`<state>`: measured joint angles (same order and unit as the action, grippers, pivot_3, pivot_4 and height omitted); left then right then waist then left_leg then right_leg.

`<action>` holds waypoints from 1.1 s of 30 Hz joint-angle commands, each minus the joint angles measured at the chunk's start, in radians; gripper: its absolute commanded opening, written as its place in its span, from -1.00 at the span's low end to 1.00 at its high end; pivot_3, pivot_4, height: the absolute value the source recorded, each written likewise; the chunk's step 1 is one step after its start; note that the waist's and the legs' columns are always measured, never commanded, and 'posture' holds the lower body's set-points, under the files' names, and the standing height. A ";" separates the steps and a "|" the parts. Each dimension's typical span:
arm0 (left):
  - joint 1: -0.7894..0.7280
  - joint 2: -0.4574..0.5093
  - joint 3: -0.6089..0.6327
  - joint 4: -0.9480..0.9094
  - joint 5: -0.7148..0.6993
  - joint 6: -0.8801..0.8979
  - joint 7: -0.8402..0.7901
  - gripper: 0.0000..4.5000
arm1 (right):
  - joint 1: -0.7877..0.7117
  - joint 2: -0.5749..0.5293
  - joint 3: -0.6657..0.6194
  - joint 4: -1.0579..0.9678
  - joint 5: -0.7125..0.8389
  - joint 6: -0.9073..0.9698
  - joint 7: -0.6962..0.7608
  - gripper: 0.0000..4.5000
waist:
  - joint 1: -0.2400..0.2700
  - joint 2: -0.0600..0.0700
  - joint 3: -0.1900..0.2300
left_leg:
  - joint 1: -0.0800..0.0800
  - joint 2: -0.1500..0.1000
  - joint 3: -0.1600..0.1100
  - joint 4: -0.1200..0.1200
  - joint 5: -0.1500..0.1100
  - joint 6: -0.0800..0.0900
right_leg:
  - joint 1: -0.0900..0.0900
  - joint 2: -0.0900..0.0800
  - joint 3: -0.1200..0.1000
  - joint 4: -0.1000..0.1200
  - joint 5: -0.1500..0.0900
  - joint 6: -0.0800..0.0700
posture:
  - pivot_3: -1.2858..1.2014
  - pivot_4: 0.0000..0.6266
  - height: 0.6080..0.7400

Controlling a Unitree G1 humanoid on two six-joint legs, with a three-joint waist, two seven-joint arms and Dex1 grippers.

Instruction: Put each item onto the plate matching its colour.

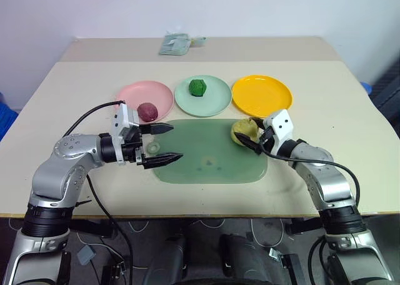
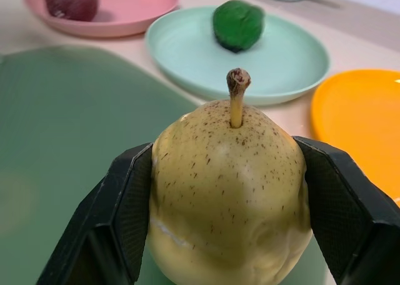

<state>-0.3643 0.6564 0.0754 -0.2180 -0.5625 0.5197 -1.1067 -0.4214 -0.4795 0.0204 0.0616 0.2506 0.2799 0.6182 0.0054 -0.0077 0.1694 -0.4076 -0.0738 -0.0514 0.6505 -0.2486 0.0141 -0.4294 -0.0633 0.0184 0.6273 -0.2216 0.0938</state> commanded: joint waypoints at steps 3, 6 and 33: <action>-0.035 -0.035 0.024 -0.067 -0.047 0.014 0.081 1.00 | -0.282 0.015 -0.071 0.322 -0.043 -0.182 -0.045 0.26 | -0.004 0.000 0.000 | 0.000 0.000 0.000 0.000 0.000 0.000 | 0.000 0.001 0.000 0.000 0.000 0.000 | 0.03 -0.52 1.00; -0.042 -0.064 0.007 -0.087 -0.031 0.005 0.131 1.00 | -0.474 0.027 -0.069 0.669 -0.107 -0.333 -0.098 0.26 | -0.014 0.000 0.000 | 0.000 0.000 0.000 -0.001 0.000 -0.001 | 0.000 0.001 0.000 0.000 0.000 0.000 | 0.03 -0.52 1.00; 0.253 -0.103 0.094 -0.244 0.083 -0.089 0.475 1.00 | 0.030 -0.166 -0.212 -0.140 0.130 -0.068 0.132 0.99 | 0.008 0.003 0.001 | -0.001 0.000 -0.002 -0.002 0.000 0.000 | 0.000 0.000 0.000 0.000 0.000 -0.001 | 0.03 -0.52 1.00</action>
<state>-0.1177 0.5509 0.1527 -0.4154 -0.4903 0.4616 -0.6429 -0.4127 -0.6151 -0.1397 0.0931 0.3191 0.1350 0.7533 0.0135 -0.0052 0.1704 -0.4082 -0.0740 -0.0534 0.6486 -0.2483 0.0135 -0.4296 -0.0629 0.0189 0.6272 -0.2220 0.0930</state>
